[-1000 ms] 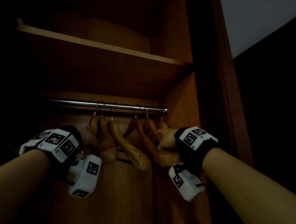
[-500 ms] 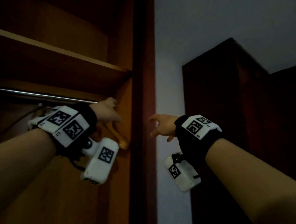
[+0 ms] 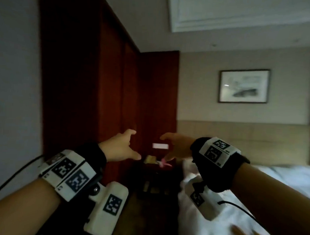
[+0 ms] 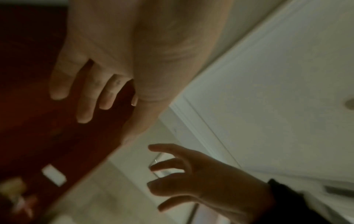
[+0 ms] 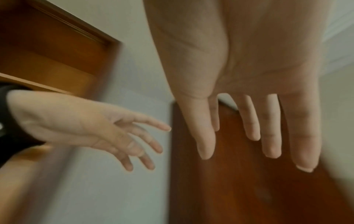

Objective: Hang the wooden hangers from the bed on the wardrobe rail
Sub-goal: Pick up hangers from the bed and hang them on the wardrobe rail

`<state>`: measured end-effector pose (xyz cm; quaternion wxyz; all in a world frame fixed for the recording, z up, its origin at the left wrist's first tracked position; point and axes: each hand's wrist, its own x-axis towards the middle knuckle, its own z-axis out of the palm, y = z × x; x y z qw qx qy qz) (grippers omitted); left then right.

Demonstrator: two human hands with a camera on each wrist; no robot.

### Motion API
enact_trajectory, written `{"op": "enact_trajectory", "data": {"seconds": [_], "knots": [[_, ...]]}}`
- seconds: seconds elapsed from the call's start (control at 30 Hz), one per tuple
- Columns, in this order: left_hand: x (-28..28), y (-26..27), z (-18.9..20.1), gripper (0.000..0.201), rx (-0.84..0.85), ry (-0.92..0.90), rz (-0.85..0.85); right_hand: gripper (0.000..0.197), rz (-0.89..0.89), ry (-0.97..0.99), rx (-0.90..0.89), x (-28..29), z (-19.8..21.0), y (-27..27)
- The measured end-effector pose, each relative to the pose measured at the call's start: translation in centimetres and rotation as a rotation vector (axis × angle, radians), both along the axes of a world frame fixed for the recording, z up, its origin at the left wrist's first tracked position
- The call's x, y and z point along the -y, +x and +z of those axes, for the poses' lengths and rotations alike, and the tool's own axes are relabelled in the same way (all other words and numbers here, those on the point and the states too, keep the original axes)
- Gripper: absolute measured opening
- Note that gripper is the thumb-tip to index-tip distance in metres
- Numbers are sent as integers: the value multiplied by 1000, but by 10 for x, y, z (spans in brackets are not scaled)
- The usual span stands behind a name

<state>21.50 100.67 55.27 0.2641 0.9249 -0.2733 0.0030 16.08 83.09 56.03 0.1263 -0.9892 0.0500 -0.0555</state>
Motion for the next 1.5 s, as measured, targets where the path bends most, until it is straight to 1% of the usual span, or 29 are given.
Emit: {"op": "enact_trajectory", "data": {"seconds": [0.1,0.2,0.33,0.4,0.5,0.57,0.63,0.73,0.83,0.93,1.03,1.13,1.2,1.23,1.33,1.37,1.4,1.43,1.5], "knots": [[111,-9,-22,86,-45,23,-145,70,-196,52,-43,102,-24,-48],[224,-27,-46,87,-53,58,-285,68,-430,136,-79,197,-49,-99],[366,-54,-81,86,-115,71,-501,68,-681,156,-113,311,-79,-157],[430,-64,-104,84,-136,78,-574,67,-773,148,-144,364,-94,-178],[520,-71,-143,86,-165,119,-648,67,-879,145,-206,441,-121,-196],[576,-69,-165,89,-196,160,-664,68,-924,167,-245,492,-137,-202],[625,-66,-189,89,-235,196,-648,69,-942,198,-284,540,-157,-203],[687,-63,-223,88,-269,262,-620,68,-915,233,-334,603,-197,-201],[742,-57,-262,87,-319,306,-602,71,-890,219,-407,658,-251,-192],[788,-52,-313,88,-372,331,-559,77,-833,222,-472,710,-314,-178],[822,-52,-372,91,-389,393,-502,67,-790,253,-547,750,-373,-172],[851,-51,-429,90,-404,466,-435,61,-735,245,-606,785,-426,-169],[868,-52,-461,86,-454,469,-415,61,-709,242,-642,807,-462,-163],[876,-52,-478,85,-472,470,-406,65,-709,257,-678,817,-481,-161],[892,-56,-528,82,-475,446,-388,73,-744,358,-744,840,-537,-153],[897,-56,-553,82,-477,445,-372,74,-748,379,-750,850,-564,-148],[894,-59,-558,81,-472,435,-382,76,-769,397,-730,850,-569,-147],[893,-62,-572,80,-476,445,-383,77,-776,416,-718,852,-584,-144],[891,-65,-607,80,-474,466,-367,78,-793,464,-698,858,-623,-132]]}}
